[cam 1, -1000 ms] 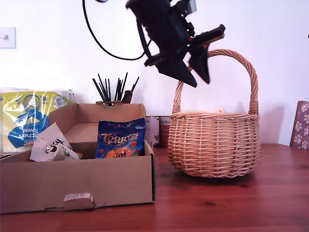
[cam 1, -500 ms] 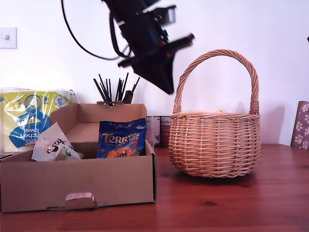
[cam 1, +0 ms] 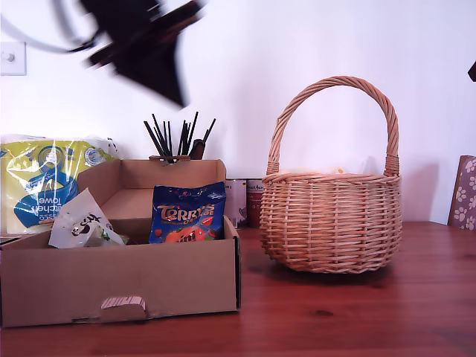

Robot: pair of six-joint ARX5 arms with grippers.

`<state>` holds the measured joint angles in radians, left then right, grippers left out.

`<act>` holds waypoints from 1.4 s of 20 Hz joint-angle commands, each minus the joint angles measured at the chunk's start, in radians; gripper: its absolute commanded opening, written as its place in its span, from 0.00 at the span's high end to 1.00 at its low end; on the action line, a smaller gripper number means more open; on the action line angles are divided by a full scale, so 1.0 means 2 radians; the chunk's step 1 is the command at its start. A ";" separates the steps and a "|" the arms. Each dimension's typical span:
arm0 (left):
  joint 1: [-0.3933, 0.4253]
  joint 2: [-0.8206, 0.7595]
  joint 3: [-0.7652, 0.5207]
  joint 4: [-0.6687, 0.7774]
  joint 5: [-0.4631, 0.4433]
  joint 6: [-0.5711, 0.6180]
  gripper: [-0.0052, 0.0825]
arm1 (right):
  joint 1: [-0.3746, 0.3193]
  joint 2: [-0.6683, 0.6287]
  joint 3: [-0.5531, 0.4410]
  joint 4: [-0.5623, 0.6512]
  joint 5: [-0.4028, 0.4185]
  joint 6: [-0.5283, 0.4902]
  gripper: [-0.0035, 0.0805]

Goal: Move the bags of Easter eggs from the cardboard box on the left into the woven basket on the right side.

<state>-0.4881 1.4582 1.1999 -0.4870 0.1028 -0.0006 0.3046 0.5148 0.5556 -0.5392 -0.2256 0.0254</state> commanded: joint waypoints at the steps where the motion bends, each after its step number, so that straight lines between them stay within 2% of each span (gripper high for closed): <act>1: 0.025 -0.035 -0.047 0.013 0.003 0.001 0.97 | 0.001 0.000 0.002 0.004 0.000 0.001 0.97; 2: 0.045 -0.058 -0.072 0.024 0.016 0.010 0.97 | 0.001 0.000 0.002 0.004 0.000 0.001 0.97; 4: 0.079 -0.094 -0.103 0.040 0.069 0.074 0.97 | 0.001 0.000 0.002 0.003 0.000 0.001 0.97; 7: 0.104 -0.100 -0.105 0.043 0.118 0.217 0.97 | 0.001 0.000 0.002 0.003 0.000 0.001 0.97; 8: 0.105 -0.094 -0.105 0.051 0.130 0.243 0.90 | 0.001 0.000 0.002 0.004 0.000 0.001 0.97; 9: 0.105 -0.087 -0.105 0.061 0.143 0.251 0.72 | 0.001 0.000 0.002 0.003 0.000 0.001 0.97; 10: 0.104 -0.077 -0.105 0.076 0.146 0.252 0.44 | 0.001 0.000 0.002 0.003 0.000 0.001 0.97; 11: 0.104 -0.065 -0.105 0.093 0.145 0.265 0.21 | 0.001 0.000 0.002 0.003 0.000 0.001 0.97; 12: 0.103 -0.053 -0.105 0.113 0.145 0.286 0.09 | 0.001 0.000 0.002 0.003 0.000 0.001 0.97; 16: 0.098 0.008 -0.089 0.167 0.145 0.309 0.07 | 0.001 0.000 0.002 0.002 0.000 0.001 0.97; 20: 0.098 0.087 -0.029 0.160 0.157 0.332 0.07 | 0.001 0.000 0.002 0.002 0.000 0.001 0.97; 23: 0.098 0.151 0.040 0.113 0.181 0.332 0.07 | 0.001 0.000 0.002 0.002 0.000 0.001 0.97; 28: 0.096 0.239 0.141 0.012 0.190 0.360 0.07 | 0.001 0.000 0.002 0.002 0.000 0.001 0.97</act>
<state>-0.2913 1.9011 1.4784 -0.4370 0.4747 0.7052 0.3046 0.5148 0.5556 -0.5404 -0.2260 0.0254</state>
